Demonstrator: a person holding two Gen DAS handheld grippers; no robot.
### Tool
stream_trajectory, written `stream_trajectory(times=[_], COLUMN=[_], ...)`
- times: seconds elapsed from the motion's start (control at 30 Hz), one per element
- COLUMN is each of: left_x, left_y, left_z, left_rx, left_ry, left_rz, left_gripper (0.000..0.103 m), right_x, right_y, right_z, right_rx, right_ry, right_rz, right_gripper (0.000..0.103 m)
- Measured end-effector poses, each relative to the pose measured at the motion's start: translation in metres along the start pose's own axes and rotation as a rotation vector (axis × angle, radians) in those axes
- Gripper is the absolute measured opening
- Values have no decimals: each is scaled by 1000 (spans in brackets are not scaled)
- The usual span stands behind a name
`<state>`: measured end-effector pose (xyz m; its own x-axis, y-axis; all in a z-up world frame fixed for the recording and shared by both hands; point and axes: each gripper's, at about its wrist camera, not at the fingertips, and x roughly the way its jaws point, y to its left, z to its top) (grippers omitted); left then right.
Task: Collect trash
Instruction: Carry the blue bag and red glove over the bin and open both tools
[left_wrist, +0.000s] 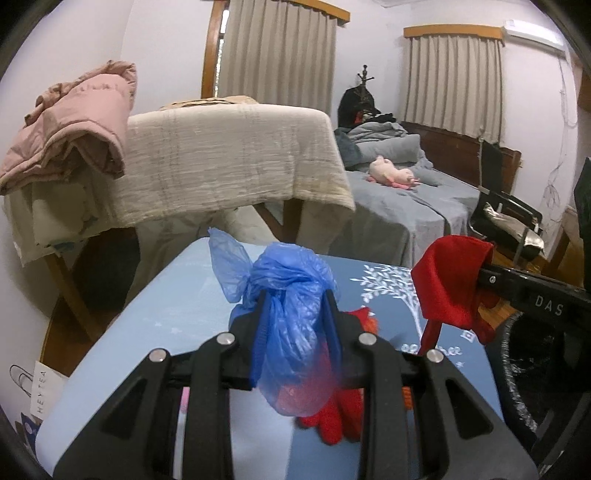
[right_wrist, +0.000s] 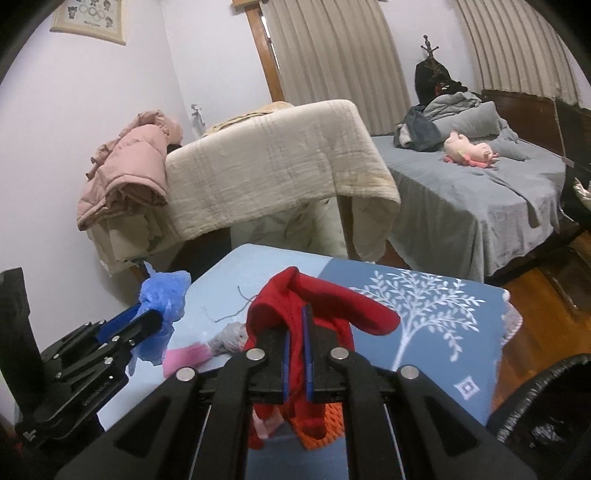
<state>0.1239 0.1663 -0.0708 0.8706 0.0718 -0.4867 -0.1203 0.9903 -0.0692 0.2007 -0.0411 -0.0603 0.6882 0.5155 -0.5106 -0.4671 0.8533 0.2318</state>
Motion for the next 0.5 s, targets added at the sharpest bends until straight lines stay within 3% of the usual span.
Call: stream_trajectory(times=[0.5], left_x=[-14], left_y=[-44], left_z=[-12], left_rx=[36], left_ry=[17], left_rz=[-75], left_gripper=[27], right_x=[-56], right_y=[-30], right_z=[-25], right_rx=[67], right_ry=[-8], right_rz=[-46], right_gripper=[6])
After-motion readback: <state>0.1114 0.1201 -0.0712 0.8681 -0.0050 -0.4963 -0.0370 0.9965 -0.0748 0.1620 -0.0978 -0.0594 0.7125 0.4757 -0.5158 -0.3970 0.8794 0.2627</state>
